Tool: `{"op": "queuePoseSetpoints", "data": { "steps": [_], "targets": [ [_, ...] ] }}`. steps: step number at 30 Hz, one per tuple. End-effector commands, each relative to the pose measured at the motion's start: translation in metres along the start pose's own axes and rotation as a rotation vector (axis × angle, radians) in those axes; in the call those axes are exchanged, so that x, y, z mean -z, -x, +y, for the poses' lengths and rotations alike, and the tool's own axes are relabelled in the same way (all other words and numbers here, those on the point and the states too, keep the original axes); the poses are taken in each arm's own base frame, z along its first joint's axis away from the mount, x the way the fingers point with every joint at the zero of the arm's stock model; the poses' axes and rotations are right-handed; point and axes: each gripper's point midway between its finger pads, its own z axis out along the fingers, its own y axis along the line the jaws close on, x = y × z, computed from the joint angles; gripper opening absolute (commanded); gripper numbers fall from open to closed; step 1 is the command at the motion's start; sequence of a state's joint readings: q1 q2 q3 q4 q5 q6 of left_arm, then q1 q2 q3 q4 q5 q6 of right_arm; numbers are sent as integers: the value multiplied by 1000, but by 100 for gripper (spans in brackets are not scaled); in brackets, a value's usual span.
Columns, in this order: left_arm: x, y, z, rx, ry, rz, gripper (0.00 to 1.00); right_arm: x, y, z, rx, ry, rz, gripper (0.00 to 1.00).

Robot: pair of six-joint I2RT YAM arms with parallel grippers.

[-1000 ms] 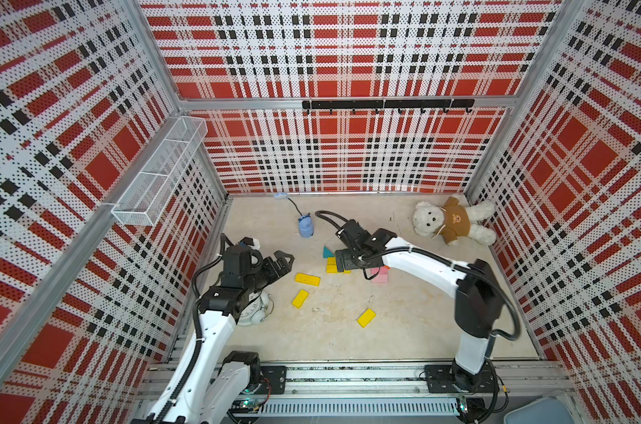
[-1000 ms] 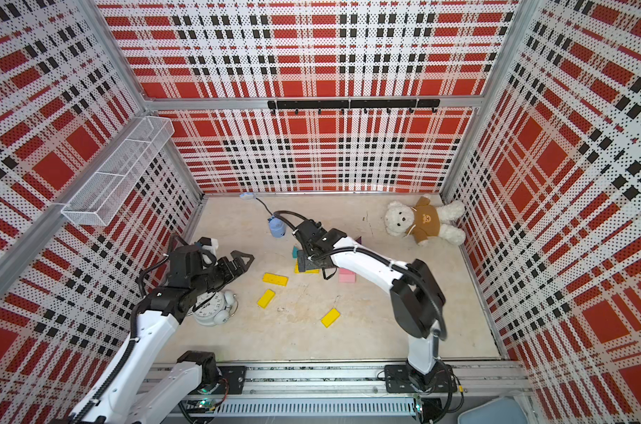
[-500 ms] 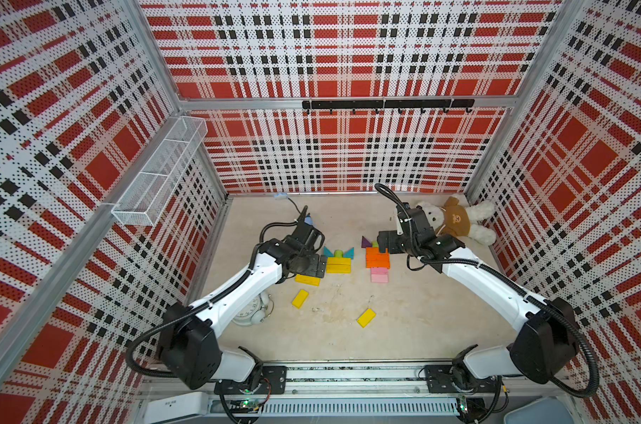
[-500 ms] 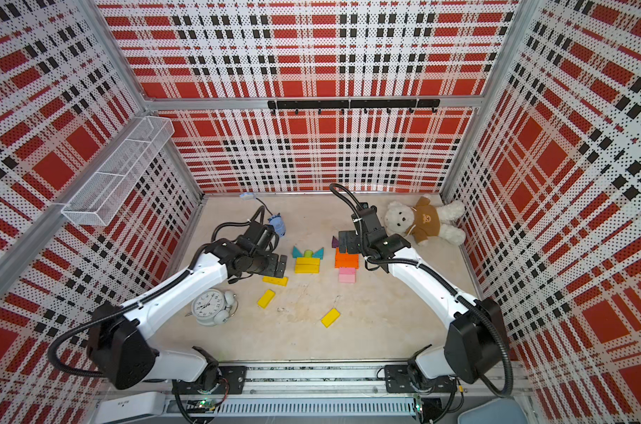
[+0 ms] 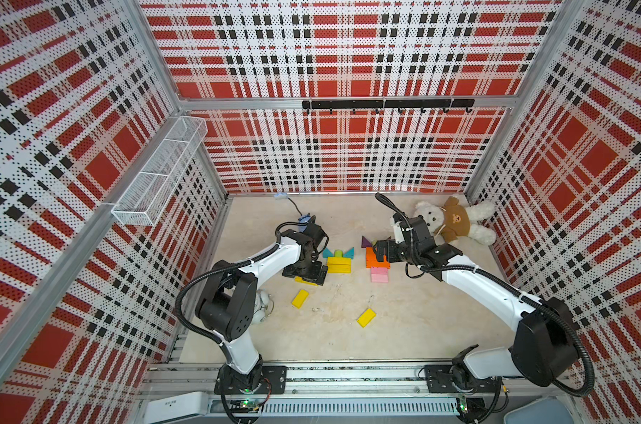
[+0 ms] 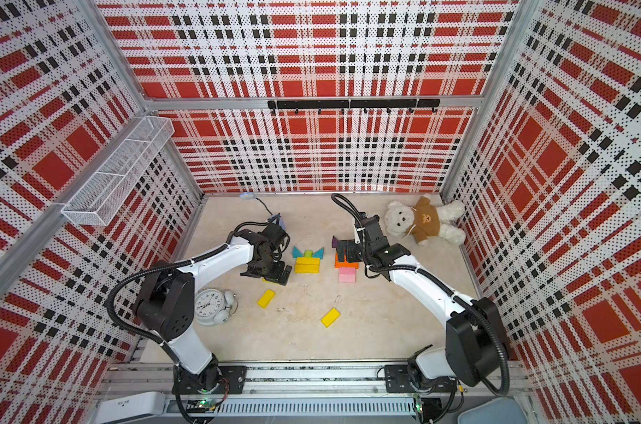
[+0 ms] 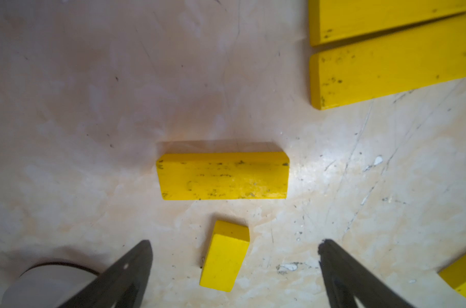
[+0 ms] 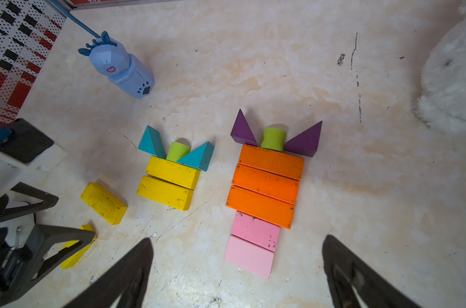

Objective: Assemble a carrot with building blocks
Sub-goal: Pick up the building block from the center of the board.

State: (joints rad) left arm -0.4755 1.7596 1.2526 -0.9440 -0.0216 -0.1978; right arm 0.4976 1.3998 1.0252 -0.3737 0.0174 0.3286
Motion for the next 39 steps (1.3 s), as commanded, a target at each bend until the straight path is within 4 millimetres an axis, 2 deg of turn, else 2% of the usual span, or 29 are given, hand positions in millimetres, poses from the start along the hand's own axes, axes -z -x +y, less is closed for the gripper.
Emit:
{"op": "queuePoseSetpoints", "data": {
  "steps": [1, 9, 14, 18, 25, 30, 34, 39],
  "targets": [
    [-7, 13, -4, 30, -41, 1, 99, 7, 17, 6, 13, 36, -85, 100],
    [-30, 13, 8, 19, 14, 58, 100, 9, 14, 7, 1, 58, -109, 100],
    [-31, 17, 15, 19, 34, 48, 99, 9, 13, 8, 1, 62, -112, 100],
    [-35, 16, 8, 9, -4, 54, 99, 5, 10, 8, -3, 68, -102, 100],
    [-48, 10, 14, -15, 18, 83, 100, 4, 8, 8, -6, 66, -97, 100],
    [-55, 6, 10, -32, 19, 106, 100, 6, 8, 7, -6, 64, -100, 100],
    [-57, 6, 8, -29, 22, 108, 100, 8, 9, 7, -5, 63, -106, 100],
    [-49, 10, 9, -17, 66, 71, 93, 9, 10, 7, -6, 67, -111, 100]
  ]
}}
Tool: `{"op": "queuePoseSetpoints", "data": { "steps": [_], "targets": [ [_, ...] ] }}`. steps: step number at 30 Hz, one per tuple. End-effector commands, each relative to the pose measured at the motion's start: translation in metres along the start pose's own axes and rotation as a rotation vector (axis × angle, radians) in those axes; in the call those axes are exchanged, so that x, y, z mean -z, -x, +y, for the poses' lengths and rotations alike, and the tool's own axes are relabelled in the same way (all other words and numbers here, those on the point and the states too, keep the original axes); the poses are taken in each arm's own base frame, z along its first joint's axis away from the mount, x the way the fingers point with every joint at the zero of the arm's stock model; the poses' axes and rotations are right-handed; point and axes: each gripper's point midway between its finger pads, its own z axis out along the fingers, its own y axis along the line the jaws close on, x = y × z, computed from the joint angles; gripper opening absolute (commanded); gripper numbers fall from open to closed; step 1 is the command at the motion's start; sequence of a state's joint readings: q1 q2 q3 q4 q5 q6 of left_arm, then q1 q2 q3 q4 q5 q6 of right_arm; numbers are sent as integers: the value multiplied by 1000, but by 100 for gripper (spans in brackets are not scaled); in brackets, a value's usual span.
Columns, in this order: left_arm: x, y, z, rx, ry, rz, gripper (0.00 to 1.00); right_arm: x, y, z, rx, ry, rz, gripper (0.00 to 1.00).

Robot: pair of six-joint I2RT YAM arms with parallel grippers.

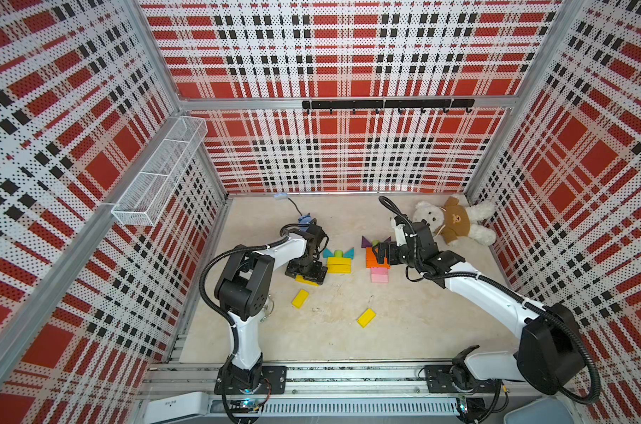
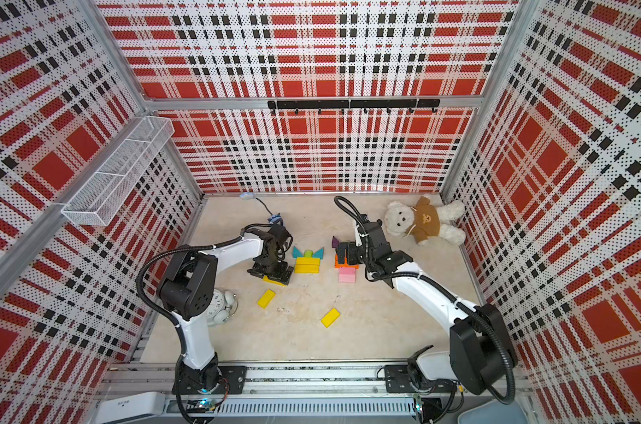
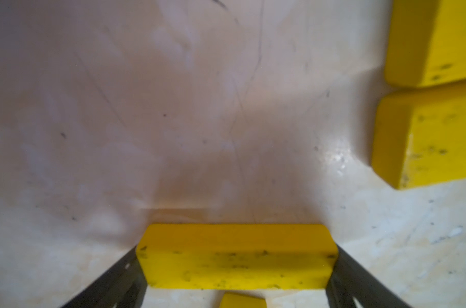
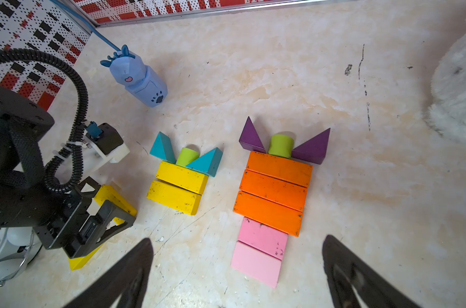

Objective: Assemble a carrot with building blocks
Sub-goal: Pick up the building block from the center of the board, then assemble the building block at the center of the board.

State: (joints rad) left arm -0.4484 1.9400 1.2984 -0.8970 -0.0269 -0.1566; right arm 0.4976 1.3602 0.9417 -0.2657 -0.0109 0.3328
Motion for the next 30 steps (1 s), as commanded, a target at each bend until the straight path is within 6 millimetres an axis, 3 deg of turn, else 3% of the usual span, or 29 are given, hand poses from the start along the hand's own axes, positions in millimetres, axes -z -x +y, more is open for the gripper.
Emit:
{"op": "queuePoseSetpoints", "data": {
  "steps": [1, 6, 11, 15, 18, 30],
  "targets": [
    [4, 3, 1, 11, 48, -29, 92, 8, 13, 4, 0, 24, -58, 100],
    [45, 12, -20, 80, 47, -143, 92, 9, 14, 1, -8, 2, -63, 100],
    [62, 14, -72, 149, -46, -198, 92, 10, 13, -12, -34, -65, -80, 100],
    [60, 16, -104, 162, -70, -199, 92, 17, 16, -18, -43, -96, -113, 100],
    [55, 22, -113, 195, -56, -207, 93, 21, 18, -22, -47, -114, -127, 100],
    [23, 37, -109, 226, -37, -169, 94, 17, 14, -26, -61, -137, -117, 100]
  ]
}}
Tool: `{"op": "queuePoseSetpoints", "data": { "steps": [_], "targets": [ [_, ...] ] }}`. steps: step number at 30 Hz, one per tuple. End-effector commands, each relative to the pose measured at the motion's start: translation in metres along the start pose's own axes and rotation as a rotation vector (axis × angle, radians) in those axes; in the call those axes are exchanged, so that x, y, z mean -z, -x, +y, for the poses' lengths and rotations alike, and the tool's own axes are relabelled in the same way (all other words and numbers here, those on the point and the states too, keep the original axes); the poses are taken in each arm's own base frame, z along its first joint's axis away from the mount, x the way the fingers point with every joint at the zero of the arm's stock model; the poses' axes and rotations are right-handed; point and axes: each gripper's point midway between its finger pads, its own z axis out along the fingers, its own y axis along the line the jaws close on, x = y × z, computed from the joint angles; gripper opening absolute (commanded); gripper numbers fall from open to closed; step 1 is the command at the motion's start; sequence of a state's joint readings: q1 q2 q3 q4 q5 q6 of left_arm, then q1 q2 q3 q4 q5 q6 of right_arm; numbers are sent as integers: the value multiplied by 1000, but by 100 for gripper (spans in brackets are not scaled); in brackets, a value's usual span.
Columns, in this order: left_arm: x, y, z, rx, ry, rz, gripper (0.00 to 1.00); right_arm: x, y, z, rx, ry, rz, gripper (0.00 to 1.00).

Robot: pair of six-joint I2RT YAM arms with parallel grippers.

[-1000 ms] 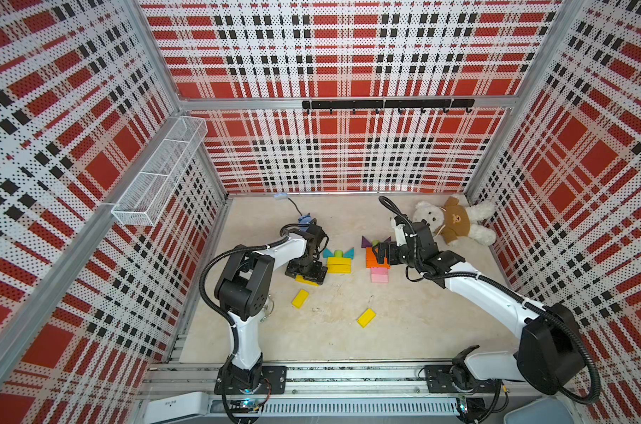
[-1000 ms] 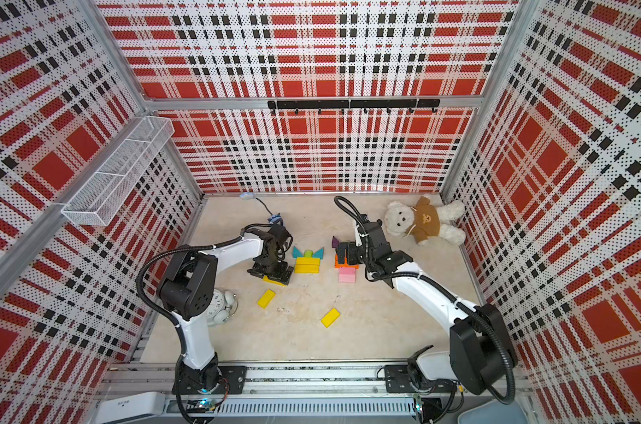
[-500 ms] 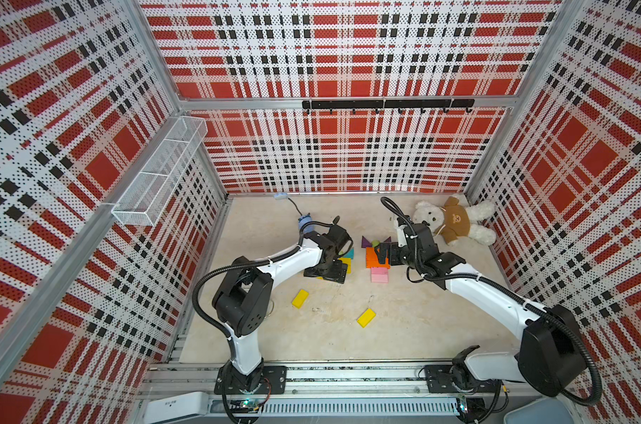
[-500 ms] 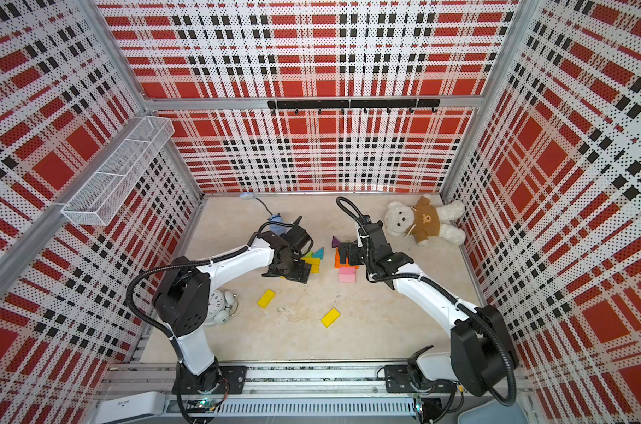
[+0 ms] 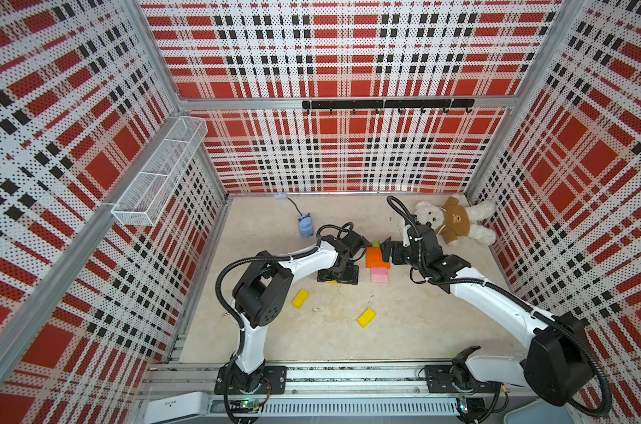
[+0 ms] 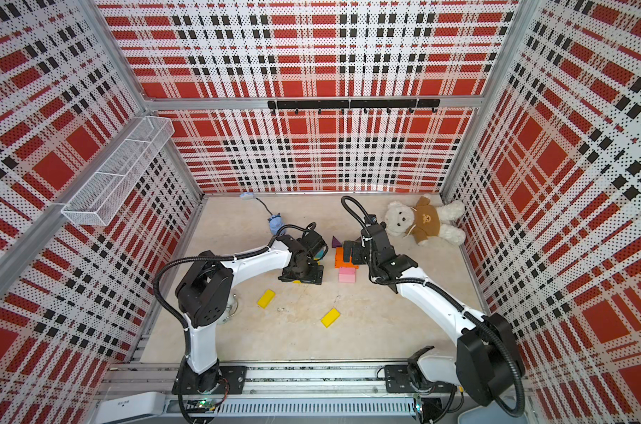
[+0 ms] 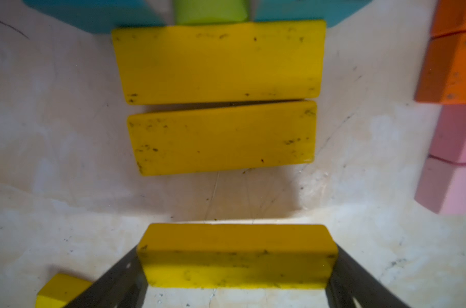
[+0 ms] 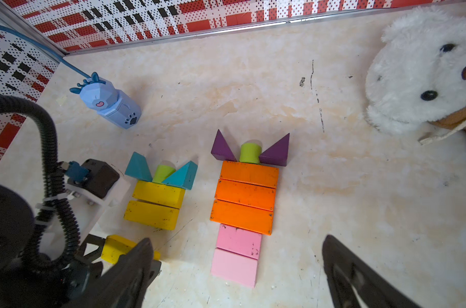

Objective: Assemble a carrot with building blocks
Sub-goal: Assemble the building block at the center of the board.

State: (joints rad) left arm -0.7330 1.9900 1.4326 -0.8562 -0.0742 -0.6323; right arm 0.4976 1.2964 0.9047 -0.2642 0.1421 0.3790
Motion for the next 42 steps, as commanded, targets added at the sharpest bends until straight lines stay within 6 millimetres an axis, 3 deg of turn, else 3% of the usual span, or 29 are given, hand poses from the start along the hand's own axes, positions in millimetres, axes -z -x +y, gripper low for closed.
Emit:
{"op": "queuePoseSetpoints", "data": {
  "steps": [1, 22, 29, 42],
  "targets": [
    [-1, 17, -2, 25, -3, -33, 95, -1, 6, -2, -17, -6, -32, 100],
    [-20, 25, 2, 16, 5, -3, 97, -6, 2, -2, -11, -13, -16, 100],
    [-21, 30, -4, 10, -5, -8, 98, -6, 2, -2, -10, -12, -14, 100],
    [-20, 25, 4, 13, 30, -4, 100, -4, 2, 0, -12, 4, -18, 100]
  ]
}}
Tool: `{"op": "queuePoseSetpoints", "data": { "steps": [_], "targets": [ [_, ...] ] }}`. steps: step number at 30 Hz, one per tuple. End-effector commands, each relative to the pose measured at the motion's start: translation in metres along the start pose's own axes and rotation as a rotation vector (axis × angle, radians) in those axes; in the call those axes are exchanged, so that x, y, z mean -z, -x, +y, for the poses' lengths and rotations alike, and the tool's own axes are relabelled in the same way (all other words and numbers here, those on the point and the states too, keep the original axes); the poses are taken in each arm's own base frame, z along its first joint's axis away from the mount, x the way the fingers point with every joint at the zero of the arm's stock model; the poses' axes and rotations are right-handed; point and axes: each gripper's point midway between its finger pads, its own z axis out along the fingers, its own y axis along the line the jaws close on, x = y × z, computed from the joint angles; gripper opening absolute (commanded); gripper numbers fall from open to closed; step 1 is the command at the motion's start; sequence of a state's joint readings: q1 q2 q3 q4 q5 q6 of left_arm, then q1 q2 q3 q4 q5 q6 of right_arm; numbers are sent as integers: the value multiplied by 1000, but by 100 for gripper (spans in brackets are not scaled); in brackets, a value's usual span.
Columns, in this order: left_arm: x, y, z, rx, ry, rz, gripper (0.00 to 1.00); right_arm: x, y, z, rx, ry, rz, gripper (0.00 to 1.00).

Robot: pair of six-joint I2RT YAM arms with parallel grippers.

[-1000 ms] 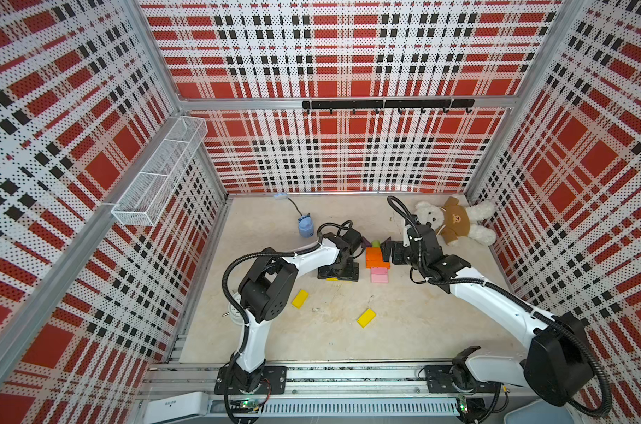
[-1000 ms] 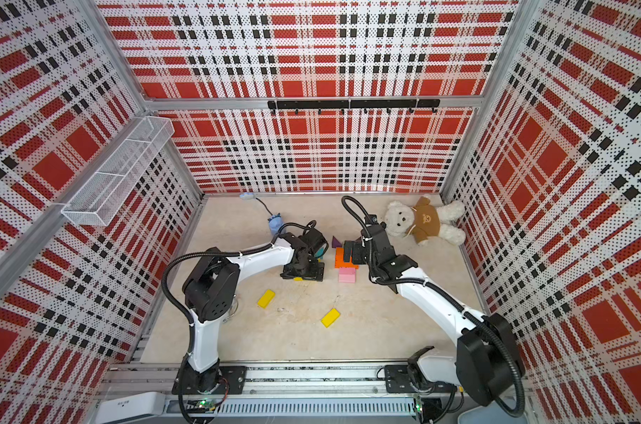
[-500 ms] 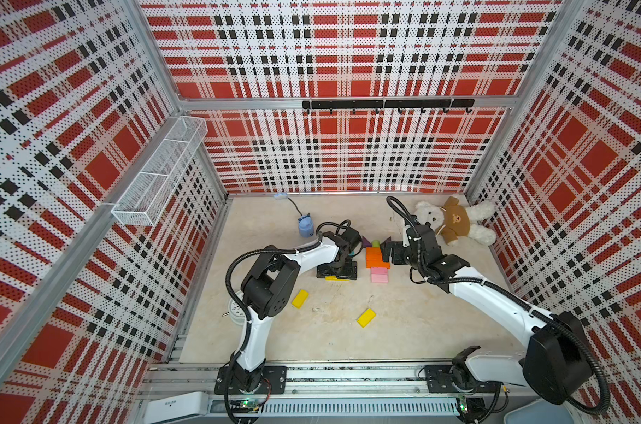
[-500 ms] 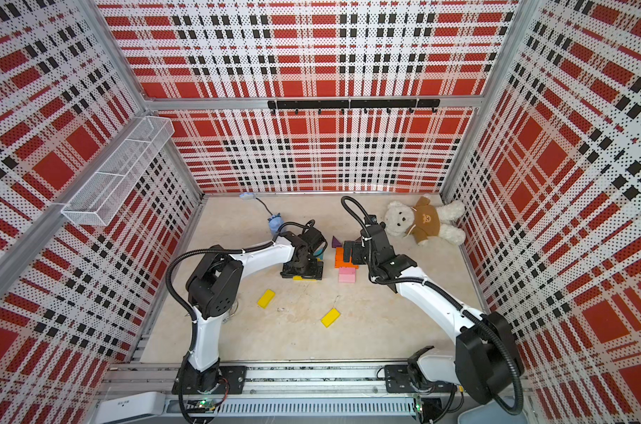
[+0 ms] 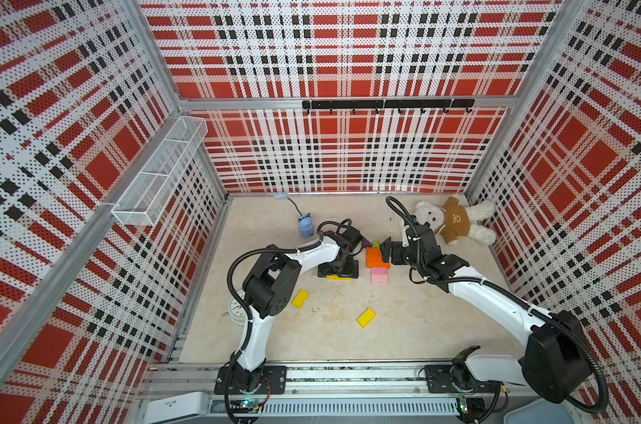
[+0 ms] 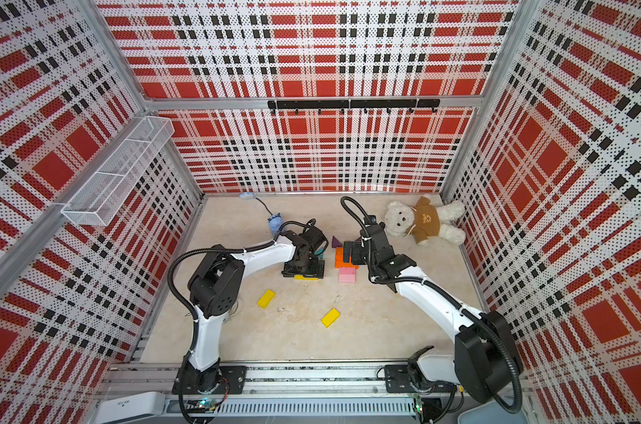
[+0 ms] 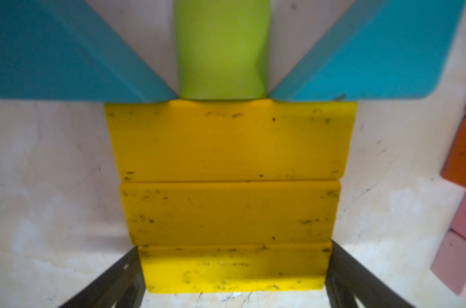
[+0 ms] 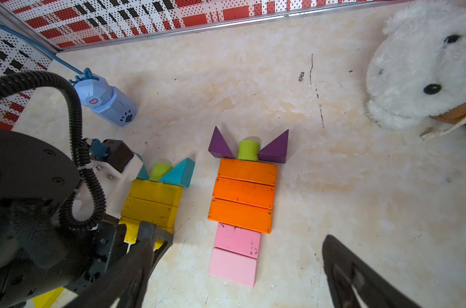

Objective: Assemble a carrot with building blocks
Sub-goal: Assemble the building block at the center of the board.

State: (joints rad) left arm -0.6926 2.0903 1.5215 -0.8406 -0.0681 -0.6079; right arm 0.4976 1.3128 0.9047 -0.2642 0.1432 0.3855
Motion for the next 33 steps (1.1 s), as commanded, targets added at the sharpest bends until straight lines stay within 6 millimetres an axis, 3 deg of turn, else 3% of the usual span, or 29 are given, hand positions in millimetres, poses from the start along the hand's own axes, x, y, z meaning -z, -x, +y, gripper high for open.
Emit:
{"op": "queuePoseSetpoints", "data": {
  "steps": [1, 23, 33],
  "targets": [
    [1, -1, 5, -3, 31, -5, 99, 1, 7, 2, -8, 15, -35, 100],
    [32, 2, 0, -45, 11, -57, 100, 1, 7, 8, -7, 50, -30, 100],
    [87, 7, 11, -30, -10, -151, 99, 2, 6, 10, -7, 59, -29, 100]
  ]
}}
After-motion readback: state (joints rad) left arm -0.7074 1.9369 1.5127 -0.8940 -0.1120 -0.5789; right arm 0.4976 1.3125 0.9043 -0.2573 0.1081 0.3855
